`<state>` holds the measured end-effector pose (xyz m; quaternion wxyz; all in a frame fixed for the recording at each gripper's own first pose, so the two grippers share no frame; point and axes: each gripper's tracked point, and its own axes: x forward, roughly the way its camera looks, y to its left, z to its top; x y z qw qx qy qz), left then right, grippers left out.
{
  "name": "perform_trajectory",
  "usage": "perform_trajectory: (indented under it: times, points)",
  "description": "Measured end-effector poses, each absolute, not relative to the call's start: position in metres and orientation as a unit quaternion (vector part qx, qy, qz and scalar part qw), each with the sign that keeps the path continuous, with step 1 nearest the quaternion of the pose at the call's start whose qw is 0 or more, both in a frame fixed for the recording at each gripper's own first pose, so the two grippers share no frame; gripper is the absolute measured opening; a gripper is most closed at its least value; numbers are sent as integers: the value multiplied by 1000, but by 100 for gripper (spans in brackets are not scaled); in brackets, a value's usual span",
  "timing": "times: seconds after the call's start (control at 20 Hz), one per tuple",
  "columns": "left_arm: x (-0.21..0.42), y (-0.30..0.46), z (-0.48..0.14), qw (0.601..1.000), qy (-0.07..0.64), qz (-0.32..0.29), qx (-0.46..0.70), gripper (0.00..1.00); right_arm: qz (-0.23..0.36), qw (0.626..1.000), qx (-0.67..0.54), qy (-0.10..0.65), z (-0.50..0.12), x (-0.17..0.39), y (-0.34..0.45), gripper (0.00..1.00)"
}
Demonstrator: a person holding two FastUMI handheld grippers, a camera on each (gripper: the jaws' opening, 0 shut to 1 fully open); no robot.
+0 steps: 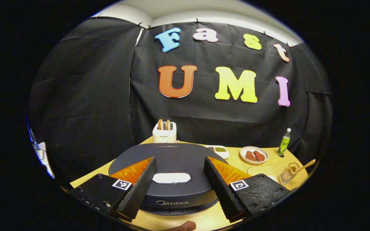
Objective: Close the left gripper, press the button to open the rice cooker; take a wooden spoon from the chopstick holder with the right hand, scoop a spoonful of rice and pour it into the rice cooker, then put the wooden spoon back into the chopstick holder.
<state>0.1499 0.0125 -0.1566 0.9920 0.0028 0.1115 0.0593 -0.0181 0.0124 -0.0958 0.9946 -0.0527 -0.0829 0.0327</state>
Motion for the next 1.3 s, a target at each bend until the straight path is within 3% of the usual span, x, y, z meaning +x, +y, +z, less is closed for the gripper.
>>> perform_trajectory:
  times: [0.25,0.4,0.5,1.0,1.3]
  points:
    - [141,12,-177,994,88,55,18,96,41,992,-58,-101,-88,-28,32,100]
    - [141,11,-175,998,29,51,27,100,38,994,-51,-92,-97,-21,37,100]
    - [140,13,-177,998,7,58,36,96,38,995,-51,-83,-101,-18,41,100]
    - [135,14,-179,997,-10,64,40,96,59,992,-69,-92,-104,-28,56,100]
    - [125,13,-179,995,27,84,50,95,49,993,-60,-86,-106,-24,42,100]
